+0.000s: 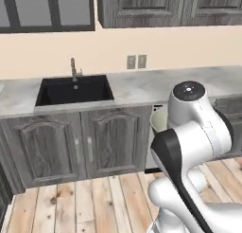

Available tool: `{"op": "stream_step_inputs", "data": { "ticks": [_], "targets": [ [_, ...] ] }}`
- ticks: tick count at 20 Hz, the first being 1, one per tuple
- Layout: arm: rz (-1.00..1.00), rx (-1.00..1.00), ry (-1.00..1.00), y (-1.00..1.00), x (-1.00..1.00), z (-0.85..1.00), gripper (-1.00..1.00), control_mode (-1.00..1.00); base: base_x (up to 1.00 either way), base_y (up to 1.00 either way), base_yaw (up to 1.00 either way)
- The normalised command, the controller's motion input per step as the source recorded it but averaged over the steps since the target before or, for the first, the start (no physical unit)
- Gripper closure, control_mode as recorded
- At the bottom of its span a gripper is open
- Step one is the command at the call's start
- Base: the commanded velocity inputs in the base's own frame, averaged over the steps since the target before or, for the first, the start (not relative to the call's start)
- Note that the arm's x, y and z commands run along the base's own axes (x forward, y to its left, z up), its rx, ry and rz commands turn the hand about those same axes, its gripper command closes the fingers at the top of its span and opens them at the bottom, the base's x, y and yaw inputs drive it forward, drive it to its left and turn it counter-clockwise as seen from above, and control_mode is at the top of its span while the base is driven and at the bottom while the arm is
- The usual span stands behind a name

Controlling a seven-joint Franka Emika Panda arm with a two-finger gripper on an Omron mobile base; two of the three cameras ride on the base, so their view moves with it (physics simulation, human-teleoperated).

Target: Pick up the bowls from the cabinet and place each bowl in front of a stool on the dining counter.

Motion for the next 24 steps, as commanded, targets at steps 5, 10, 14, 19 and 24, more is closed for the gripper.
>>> {"op": "stream_step_inputs", "data": {
  "ticks": [5, 10, 14, 19, 24],
  "targets": [
    [0.00, 0.00, 0.00, 0.00, 0.00, 0.00, 1.00, 1.00, 0.00, -0.77, -0.79],
    [0.00, 0.00, 0.00, 0.00, 0.00, 0.00, 1.00, 1.00, 0.11, -0.76, -0.74],
    [0.00, 0.00, 0.00, 0.00, 0.00, 0.00, 1.00, 1.00, 0.51, -0.43, -0.67],
    [0.00, 0.00, 0.00, 0.00, 0.00, 0.00, 1.00, 1.00, 0.63, -0.14, -0.73],
    [0.00, 0.00, 0.00, 0.00, 0.00, 0.00, 1.00, 1.00, 0.60, 0.00, -0.81]
  ]
}}
